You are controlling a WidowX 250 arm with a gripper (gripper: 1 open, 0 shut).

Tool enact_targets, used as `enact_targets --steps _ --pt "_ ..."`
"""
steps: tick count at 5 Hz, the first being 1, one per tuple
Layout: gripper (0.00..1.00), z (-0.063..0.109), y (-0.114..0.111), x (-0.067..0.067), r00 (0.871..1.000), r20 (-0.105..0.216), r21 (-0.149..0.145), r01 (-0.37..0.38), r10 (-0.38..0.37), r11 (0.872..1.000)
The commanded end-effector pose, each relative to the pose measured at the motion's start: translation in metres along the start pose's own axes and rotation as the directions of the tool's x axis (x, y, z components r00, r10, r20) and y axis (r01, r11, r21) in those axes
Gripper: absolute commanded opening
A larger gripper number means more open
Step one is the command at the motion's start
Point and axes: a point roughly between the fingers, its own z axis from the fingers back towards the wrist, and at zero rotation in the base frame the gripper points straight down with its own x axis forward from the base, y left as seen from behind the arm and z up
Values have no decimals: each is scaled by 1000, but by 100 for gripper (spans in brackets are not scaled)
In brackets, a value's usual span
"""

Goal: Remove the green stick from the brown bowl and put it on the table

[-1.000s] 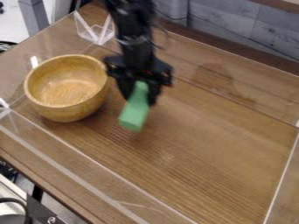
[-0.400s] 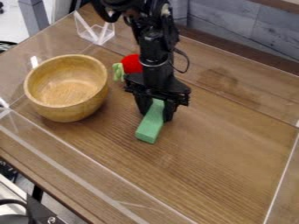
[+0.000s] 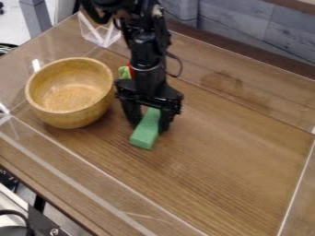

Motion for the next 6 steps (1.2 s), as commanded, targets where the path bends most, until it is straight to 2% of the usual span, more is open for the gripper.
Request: enact_targets --steps 1,3,5,6 --pt "100 22 8 2 999 50 -7 -21 21 1000" --pt "100 32 8 12 998 46 -11 -44 45 999" --pt "100 22 5 16 999 34 -4 -21 21 1000" --pt "100 30 4 19 999 29 0 -31 31 1000"
